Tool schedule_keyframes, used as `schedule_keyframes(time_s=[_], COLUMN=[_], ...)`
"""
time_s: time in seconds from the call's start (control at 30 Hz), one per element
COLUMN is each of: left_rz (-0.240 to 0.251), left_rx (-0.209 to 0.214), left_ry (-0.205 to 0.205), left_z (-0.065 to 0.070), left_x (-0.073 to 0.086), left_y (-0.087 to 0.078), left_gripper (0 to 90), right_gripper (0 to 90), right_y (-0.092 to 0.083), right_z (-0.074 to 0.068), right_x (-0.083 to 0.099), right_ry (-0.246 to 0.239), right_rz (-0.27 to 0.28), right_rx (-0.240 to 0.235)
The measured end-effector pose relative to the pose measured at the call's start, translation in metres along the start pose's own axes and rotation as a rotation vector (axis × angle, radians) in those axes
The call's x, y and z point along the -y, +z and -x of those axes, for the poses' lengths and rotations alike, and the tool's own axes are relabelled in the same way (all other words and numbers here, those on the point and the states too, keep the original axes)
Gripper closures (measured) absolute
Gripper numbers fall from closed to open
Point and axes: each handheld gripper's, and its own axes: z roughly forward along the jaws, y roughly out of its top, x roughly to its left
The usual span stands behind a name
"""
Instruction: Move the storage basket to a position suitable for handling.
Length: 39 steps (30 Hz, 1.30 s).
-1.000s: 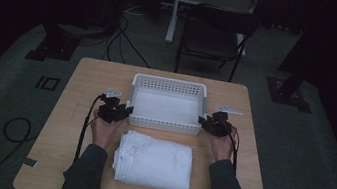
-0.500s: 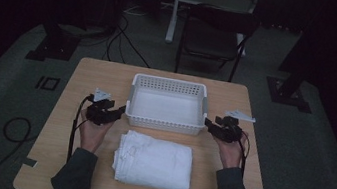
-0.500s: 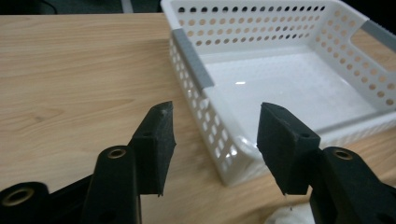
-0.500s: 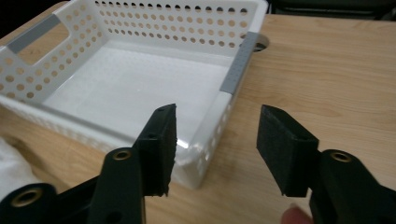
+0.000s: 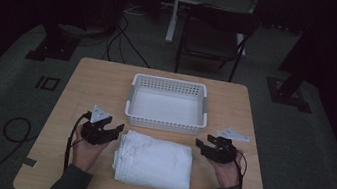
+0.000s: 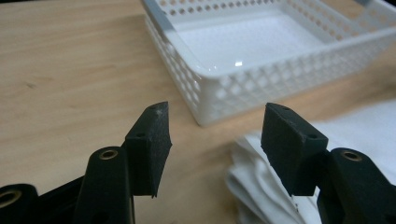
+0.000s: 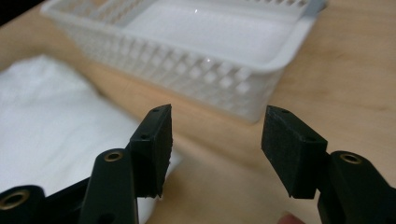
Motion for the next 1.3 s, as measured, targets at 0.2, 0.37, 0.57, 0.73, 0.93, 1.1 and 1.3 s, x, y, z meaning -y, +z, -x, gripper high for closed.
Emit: schedule_keyframes(time_s=[0.2,0.37,0.57,0.73,0.93,1.1,1.3], left_rz=[-0.042,-0.075,-0.114,-0.117,-0.116,-0.111,-0.101], left_rx=[0.081,0.105,0.128,0.134,0.126,0.120,0.121], left_ry=[0.003,0.008,0.014,-0.016,-0.015,0.000,0.009], left_z=[0.021,0.033,0.039,0.037,0.038,0.037,0.034], left_x=[0.019,0.038,0.056,0.056,0.051,0.044,0.039], left_y=[-0.007,-0.013,-0.007,-0.003,0.006,0.018,0.028], left_gripper=[41.6,41.8,43.3,45.0,45.1,45.1,44.9], right_gripper=[42.1,42.1,43.8,50.9,53.1,53.1,52.5], right_y=[-0.002,-0.008,0.005,0.018,0.028,0.035,0.043], right_z=[-0.020,-0.033,-0.049,-0.043,-0.034,-0.023,-0.015], right_x=[0.021,0.034,0.045,0.044,0.042,0.038,0.031], right_ry=[-0.031,-0.048,-0.126,-0.129,-0.099,-0.070,-0.065], right_rz=[-0.037,-0.052,-0.139,-0.164,-0.160,-0.144,-0.135], right_rx=[-0.051,-0.098,-0.106,-0.090,-0.091,-0.083,-0.047])
